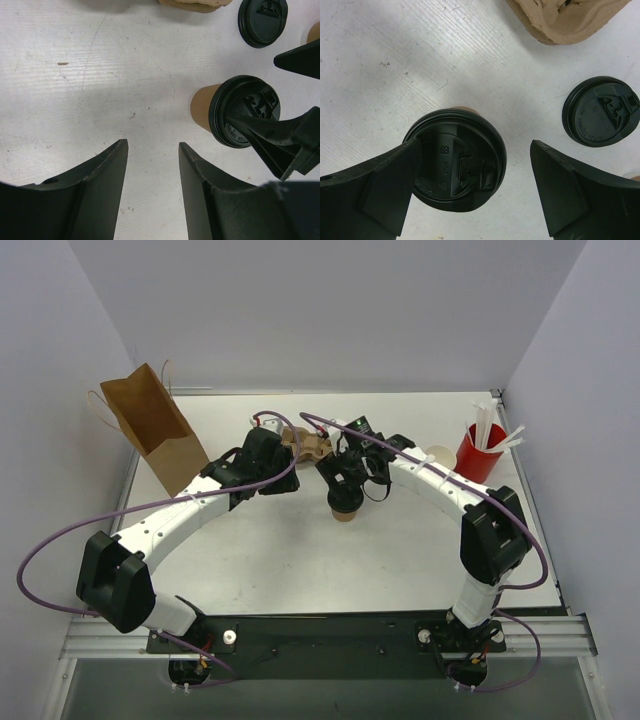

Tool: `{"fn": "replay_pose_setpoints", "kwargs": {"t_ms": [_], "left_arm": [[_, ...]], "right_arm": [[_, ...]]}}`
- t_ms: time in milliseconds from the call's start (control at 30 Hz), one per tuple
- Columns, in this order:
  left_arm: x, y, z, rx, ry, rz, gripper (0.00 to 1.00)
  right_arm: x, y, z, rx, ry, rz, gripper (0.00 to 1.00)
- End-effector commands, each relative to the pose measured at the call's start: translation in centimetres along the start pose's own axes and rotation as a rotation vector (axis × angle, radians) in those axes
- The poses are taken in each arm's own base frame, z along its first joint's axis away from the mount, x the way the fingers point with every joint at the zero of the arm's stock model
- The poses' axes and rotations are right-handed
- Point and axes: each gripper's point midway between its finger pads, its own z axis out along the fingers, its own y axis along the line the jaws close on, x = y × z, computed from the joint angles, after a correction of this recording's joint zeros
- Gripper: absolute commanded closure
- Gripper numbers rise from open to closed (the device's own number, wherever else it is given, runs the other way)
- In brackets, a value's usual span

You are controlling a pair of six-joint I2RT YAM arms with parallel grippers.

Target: Pack the takeout coffee

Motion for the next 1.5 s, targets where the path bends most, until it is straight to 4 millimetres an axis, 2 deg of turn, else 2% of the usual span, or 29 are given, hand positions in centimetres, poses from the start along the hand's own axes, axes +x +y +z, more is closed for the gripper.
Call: {"fn": "replay_pose_setpoints", "kwargs": {"t_ms": [0, 433, 533, 700, 1067, 1133, 1467], "left_arm": [[-1.1, -0.5, -0.3, 0.033, -0.044, 0.002, 0.45], [-1.0, -0.6, 0.0, 0.038, -0.043, -0.001, 0.45], [-1.1, -0.7, 0.0, 0.038, -0.044, 0.001, 0.45], [-1.1, -0.7, 0.0, 0.039, -0.042, -0.001, 0.45], [-0.8, -0.6, 0.1, 0.039, -0.038, 0.004, 0.45], [-0.9, -0.7, 0.1, 0.042, -0.04, 0.004, 0.45], [-0.8, -0.7, 0.2, 0.044, -0.039, 0.001, 0.45]], "right_arm": [[-1.4, -0.7, -1.8, 0.035, -0.046, 0.026, 0.16], [-1.4, -0.7, -3.2, 0.104, -0.045, 0.161, 0.15], [-1.2, -0.1, -3.2, 0.12, -0.036, 0.176, 0.16], [-0.7, 1.3, -2.8, 0.107, -0.011, 0.18, 0.16], [0.1, 1.6, -2.5, 0.119, 0.031, 0.195, 0.16], [0.4, 1.0, -2.5, 0.152, 0.039, 0.198, 0.16], [1.3, 1.7, -2.0, 0.15, 0.073, 0.191, 0.17]]}}
